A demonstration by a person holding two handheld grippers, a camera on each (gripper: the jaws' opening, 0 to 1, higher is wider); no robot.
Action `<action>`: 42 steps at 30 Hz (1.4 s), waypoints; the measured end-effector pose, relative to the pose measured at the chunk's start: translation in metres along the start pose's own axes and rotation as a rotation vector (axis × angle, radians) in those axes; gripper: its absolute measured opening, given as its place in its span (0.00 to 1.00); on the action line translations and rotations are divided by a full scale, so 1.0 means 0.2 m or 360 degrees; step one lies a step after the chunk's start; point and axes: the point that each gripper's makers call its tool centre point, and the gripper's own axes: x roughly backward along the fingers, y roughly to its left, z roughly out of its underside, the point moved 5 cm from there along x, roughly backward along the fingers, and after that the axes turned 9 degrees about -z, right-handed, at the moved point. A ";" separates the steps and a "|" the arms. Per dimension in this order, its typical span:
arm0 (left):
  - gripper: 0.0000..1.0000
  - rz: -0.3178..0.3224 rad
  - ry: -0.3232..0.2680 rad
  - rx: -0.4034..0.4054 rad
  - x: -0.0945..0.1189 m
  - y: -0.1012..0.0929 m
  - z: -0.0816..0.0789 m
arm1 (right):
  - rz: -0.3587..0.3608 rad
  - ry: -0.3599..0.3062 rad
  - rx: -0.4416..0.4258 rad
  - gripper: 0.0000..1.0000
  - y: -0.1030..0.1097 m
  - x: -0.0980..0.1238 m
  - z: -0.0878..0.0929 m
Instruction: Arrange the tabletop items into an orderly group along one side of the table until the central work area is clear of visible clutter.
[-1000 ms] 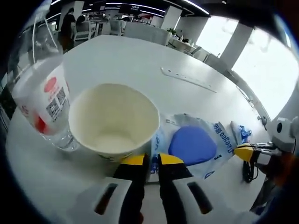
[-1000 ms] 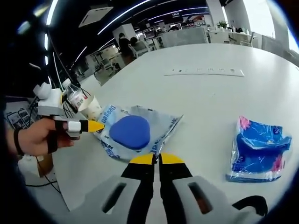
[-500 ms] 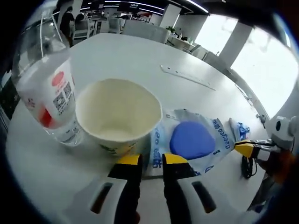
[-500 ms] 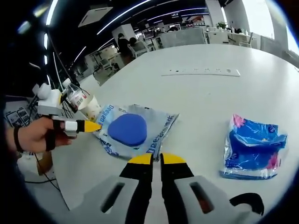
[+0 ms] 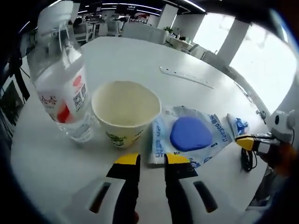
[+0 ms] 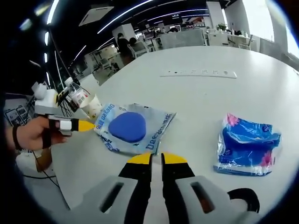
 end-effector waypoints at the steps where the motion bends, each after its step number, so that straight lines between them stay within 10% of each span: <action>1: 0.18 0.0001 0.0001 0.0001 0.01 0.01 0.01 | 0.0003 -0.0002 0.0001 0.05 0.00 0.00 0.00; 42: 0.22 0.0027 -0.0046 -0.0207 0.45 0.20 0.28 | 0.0328 -0.0013 0.0000 0.07 -0.30 0.61 0.29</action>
